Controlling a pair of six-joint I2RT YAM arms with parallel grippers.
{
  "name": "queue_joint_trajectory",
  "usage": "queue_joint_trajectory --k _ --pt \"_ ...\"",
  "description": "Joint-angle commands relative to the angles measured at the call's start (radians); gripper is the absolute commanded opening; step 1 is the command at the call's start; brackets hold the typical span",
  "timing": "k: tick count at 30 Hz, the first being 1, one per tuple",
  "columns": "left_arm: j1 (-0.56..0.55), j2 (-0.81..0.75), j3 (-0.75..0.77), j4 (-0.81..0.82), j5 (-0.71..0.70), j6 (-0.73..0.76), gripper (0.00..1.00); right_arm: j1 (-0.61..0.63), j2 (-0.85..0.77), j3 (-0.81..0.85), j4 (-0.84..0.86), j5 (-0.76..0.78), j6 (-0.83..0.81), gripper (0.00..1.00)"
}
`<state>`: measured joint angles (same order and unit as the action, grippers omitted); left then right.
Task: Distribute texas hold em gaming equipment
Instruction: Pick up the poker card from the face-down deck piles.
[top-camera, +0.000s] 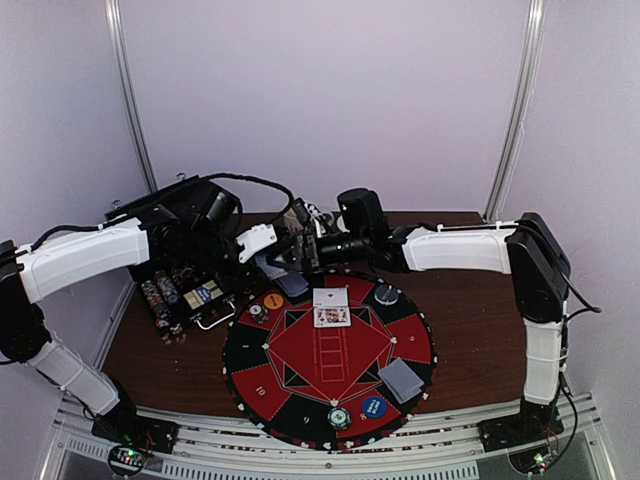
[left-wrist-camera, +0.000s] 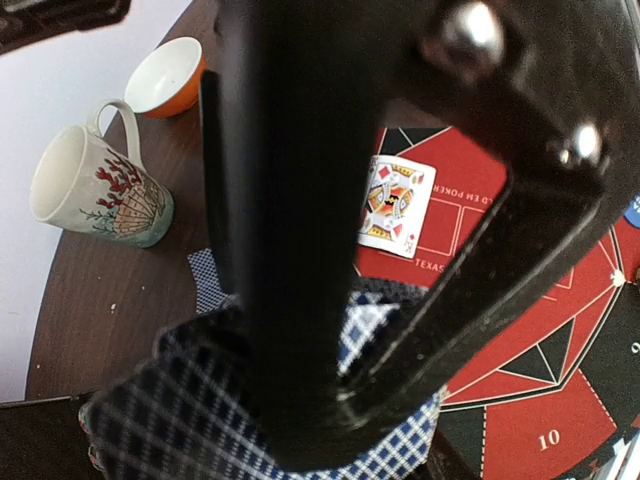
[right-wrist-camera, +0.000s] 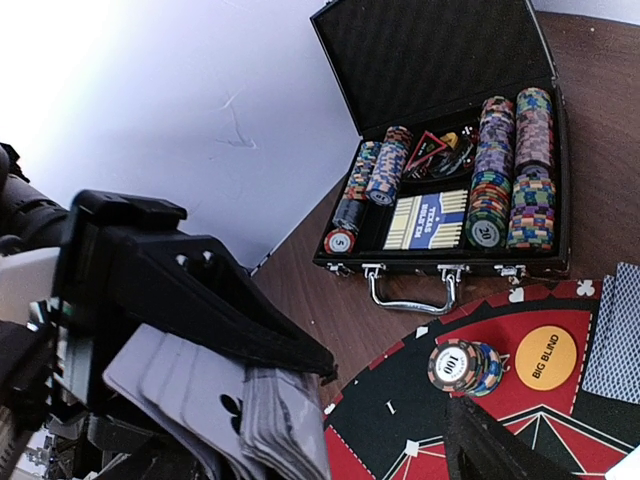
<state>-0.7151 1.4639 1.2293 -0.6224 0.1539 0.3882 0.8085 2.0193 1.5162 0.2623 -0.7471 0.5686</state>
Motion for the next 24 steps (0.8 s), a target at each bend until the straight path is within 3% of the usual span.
queue_joint_trajectory --k 1,4,11,16,22,24 --pt "-0.002 0.003 0.027 0.028 0.014 0.013 0.42 0.008 0.011 0.022 -0.076 0.054 -0.069 0.77" --pt "-0.001 0.001 0.025 0.029 0.003 0.015 0.41 0.006 -0.015 0.008 -0.09 0.087 -0.09 0.67" --pt "-0.001 -0.007 0.006 0.03 -0.028 0.023 0.41 0.004 -0.046 0.011 -0.165 0.155 -0.128 0.54" --pt "-0.001 -0.002 0.003 0.03 -0.044 0.024 0.41 0.004 -0.053 0.022 -0.199 0.145 -0.138 0.48" --pt "-0.001 0.006 0.0 0.03 -0.066 0.023 0.41 0.003 -0.076 0.023 -0.218 0.141 -0.133 0.29" --pt "-0.001 0.01 -0.003 0.03 -0.081 0.023 0.41 0.004 -0.085 0.014 -0.218 0.14 -0.129 0.27"
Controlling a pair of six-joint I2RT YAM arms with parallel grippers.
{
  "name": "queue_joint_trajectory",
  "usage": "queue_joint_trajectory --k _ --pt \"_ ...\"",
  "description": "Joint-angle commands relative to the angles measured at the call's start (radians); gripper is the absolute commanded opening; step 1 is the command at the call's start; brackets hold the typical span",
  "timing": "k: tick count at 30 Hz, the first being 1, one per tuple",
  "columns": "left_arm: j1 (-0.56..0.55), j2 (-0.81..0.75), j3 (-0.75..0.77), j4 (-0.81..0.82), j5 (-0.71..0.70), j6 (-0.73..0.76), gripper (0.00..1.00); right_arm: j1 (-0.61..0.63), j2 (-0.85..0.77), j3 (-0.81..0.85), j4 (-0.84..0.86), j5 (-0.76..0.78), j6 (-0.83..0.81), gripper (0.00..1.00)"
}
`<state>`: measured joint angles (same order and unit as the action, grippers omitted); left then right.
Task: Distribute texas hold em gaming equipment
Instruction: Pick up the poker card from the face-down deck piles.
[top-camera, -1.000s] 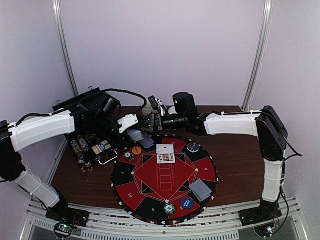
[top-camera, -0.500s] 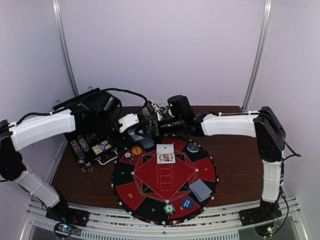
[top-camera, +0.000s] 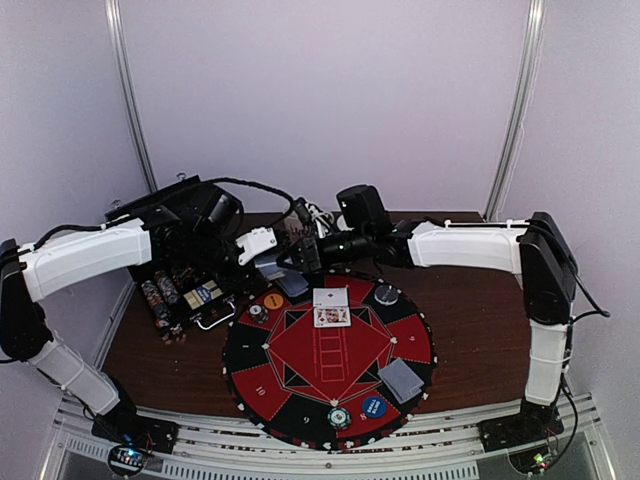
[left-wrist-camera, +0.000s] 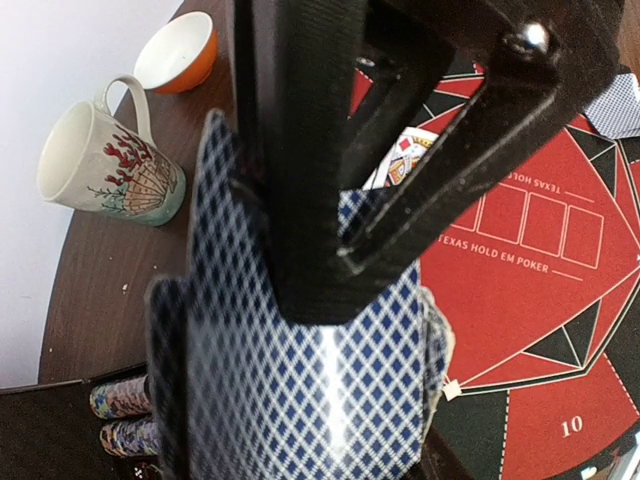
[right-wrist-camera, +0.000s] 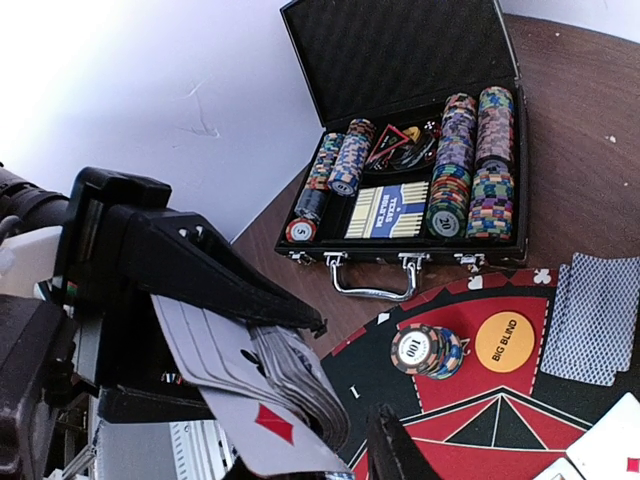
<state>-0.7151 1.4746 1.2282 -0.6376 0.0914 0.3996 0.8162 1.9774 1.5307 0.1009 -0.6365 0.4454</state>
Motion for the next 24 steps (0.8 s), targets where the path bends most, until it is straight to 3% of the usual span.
queue_joint_trajectory --k 1,9,18,24 --pt "-0.002 0.001 -0.003 0.045 -0.022 0.012 0.41 -0.004 -0.047 -0.001 -0.061 0.03 -0.007 0.26" --pt "-0.001 0.003 -0.009 0.051 -0.032 0.007 0.41 -0.005 -0.058 0.008 -0.118 0.032 -0.033 0.19" --pt "0.0 0.0 -0.019 0.06 -0.059 0.004 0.41 -0.01 -0.08 0.03 -0.205 0.024 -0.076 0.0" --pt "0.0 0.006 -0.019 0.065 -0.081 -0.005 0.41 -0.022 -0.138 0.006 -0.25 0.013 -0.124 0.0"
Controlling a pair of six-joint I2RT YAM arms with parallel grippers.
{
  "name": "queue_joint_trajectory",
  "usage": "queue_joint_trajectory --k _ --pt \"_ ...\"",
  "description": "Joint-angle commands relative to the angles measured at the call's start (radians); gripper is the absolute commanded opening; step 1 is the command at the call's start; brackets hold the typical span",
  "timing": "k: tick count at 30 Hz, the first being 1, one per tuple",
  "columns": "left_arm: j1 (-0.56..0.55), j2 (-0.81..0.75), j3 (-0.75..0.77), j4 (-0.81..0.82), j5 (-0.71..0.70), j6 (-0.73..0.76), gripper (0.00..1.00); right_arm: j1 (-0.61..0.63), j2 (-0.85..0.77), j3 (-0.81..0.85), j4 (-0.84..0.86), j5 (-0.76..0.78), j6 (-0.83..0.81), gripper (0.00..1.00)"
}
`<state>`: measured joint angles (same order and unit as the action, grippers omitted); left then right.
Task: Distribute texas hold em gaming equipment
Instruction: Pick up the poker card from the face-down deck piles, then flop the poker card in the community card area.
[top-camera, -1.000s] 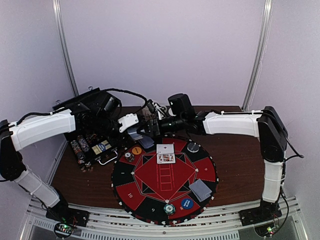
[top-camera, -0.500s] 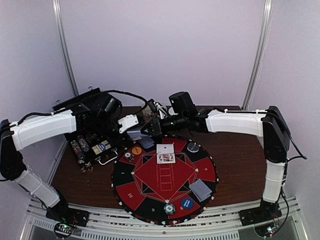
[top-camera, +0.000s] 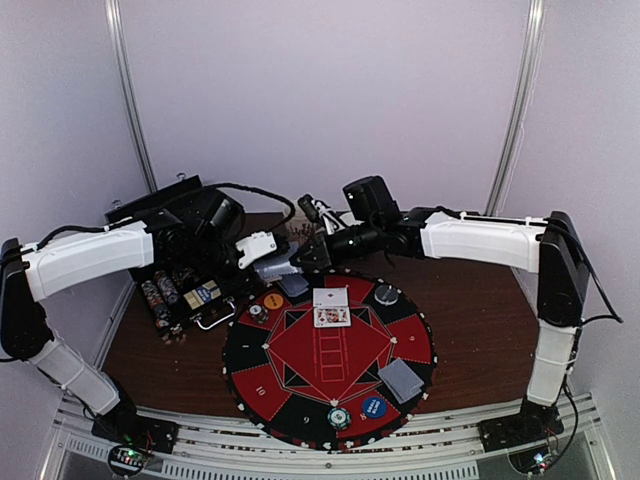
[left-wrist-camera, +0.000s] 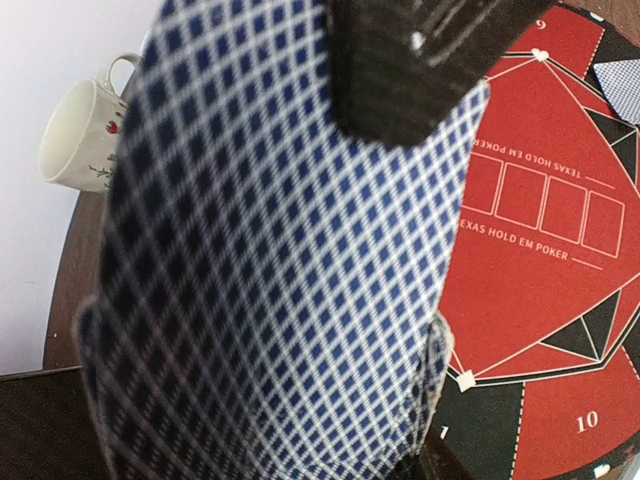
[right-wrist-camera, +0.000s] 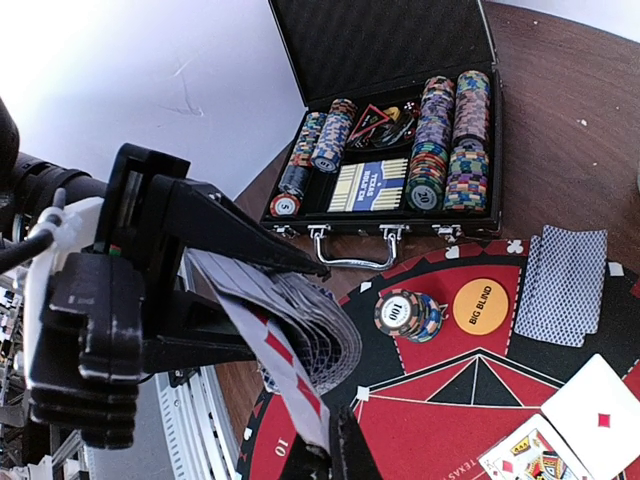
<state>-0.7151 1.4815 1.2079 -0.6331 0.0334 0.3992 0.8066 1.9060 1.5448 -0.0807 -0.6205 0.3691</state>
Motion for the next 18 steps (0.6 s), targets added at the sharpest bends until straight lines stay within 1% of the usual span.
queue_joint_trajectory --k 1,8,10,12,14,15,18 --pt "0.0 -0.001 0.001 0.063 -0.024 -0.006 0.41 -0.016 -0.075 -0.01 -0.079 -0.004 -0.058 0.0" --pt "0.005 0.001 0.003 0.068 -0.039 -0.018 0.41 -0.037 -0.133 -0.026 -0.209 0.014 -0.164 0.0" --pt "0.009 -0.001 0.001 0.068 -0.04 -0.022 0.41 -0.052 -0.17 -0.052 -0.227 0.045 -0.199 0.0" --pt "0.01 0.0 0.004 0.071 -0.038 -0.025 0.41 -0.065 -0.198 -0.073 -0.231 0.04 -0.219 0.0" --pt "0.016 0.002 0.009 0.07 -0.04 -0.032 0.41 -0.073 -0.216 -0.074 -0.269 0.052 -0.282 0.0" --pt "0.019 0.002 0.009 0.071 -0.046 -0.04 0.41 -0.075 -0.227 -0.081 -0.306 0.093 -0.331 0.0" --pt "0.035 0.002 0.003 0.07 -0.053 -0.056 0.41 -0.07 -0.257 -0.149 -0.331 0.242 -0.501 0.0"
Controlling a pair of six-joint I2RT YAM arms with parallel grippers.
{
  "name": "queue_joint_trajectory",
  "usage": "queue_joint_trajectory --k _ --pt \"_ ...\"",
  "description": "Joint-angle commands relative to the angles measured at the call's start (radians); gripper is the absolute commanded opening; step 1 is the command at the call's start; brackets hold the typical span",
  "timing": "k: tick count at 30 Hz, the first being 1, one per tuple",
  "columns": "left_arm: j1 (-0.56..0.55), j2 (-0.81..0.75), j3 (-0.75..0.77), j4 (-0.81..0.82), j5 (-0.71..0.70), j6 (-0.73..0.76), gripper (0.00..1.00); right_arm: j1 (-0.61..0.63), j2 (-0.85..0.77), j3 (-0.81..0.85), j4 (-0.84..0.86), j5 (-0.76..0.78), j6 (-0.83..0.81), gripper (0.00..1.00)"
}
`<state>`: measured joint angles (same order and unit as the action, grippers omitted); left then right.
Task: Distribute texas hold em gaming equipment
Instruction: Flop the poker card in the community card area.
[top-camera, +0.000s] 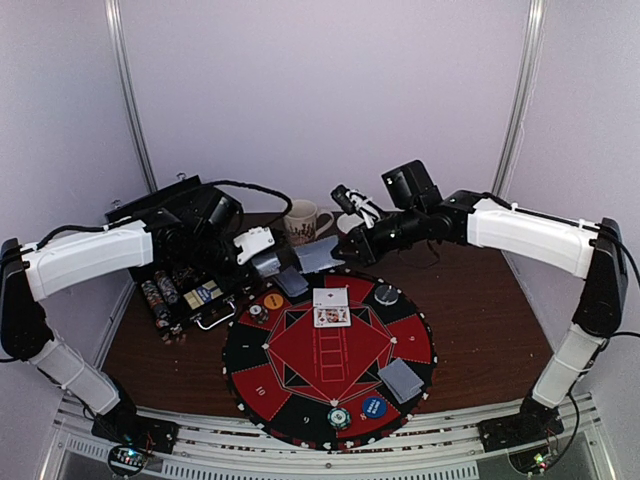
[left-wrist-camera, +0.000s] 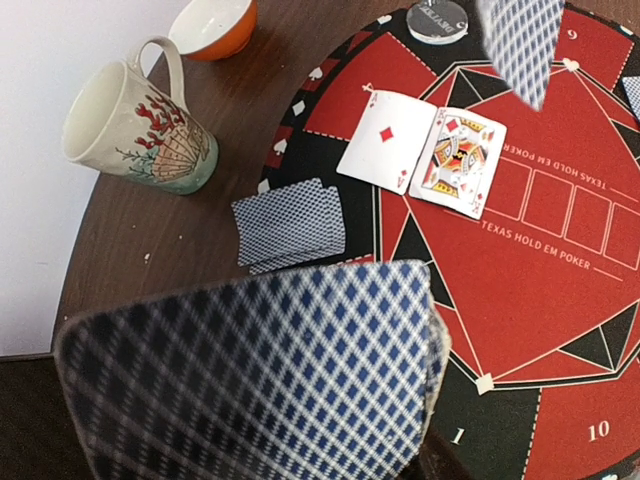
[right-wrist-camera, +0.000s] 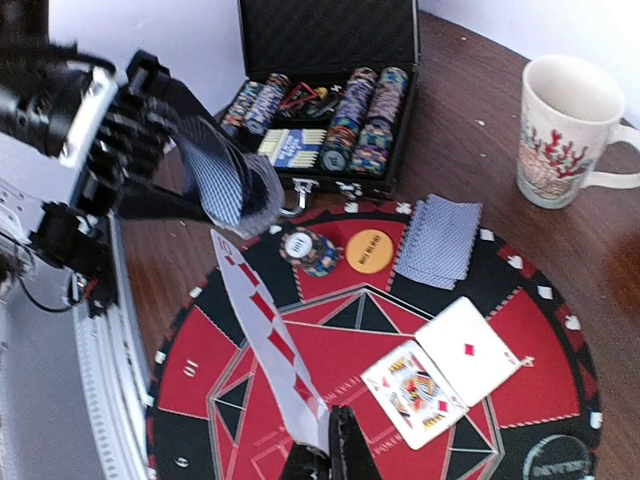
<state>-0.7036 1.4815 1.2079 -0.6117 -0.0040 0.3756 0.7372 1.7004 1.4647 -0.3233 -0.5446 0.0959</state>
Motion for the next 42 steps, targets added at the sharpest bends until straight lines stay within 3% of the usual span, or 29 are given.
queue_joint_trajectory --k 1,5,9,14,26,29,33,37,42 --pt "0.028 0.002 0.001 0.049 -0.019 -0.036 0.41 0.008 -0.057 -0.092 -0.087 0.21 -0.292 0.0" --pt "0.037 0.003 0.002 0.049 -0.033 -0.051 0.41 0.088 -0.074 -0.244 0.085 0.36 -0.584 0.0" --pt "0.038 -0.001 0.0 0.045 -0.035 -0.056 0.41 0.146 -0.07 -0.377 0.361 0.35 -0.818 0.0" --pt "0.044 -0.009 -0.007 0.043 -0.036 -0.058 0.41 0.196 -0.006 -0.44 0.576 0.303 -1.052 0.0" --pt "0.049 -0.012 -0.013 0.042 -0.029 -0.053 0.41 0.24 0.086 -0.584 0.533 0.268 -1.462 0.0" --pt "0.05 -0.012 -0.014 0.043 -0.026 -0.053 0.41 0.239 0.082 -0.584 0.516 0.289 -1.465 0.08" --pt "0.05 -0.012 -0.016 0.046 -0.025 -0.052 0.41 0.239 0.058 -0.622 0.529 0.355 -1.486 0.4" --pt "0.051 -0.01 -0.017 0.047 -0.02 -0.05 0.41 0.234 0.007 -0.659 0.556 0.433 -1.454 0.5" --pt "0.052 -0.005 -0.016 0.05 -0.013 -0.048 0.41 0.222 -0.126 -0.711 0.618 0.499 -1.265 0.52"
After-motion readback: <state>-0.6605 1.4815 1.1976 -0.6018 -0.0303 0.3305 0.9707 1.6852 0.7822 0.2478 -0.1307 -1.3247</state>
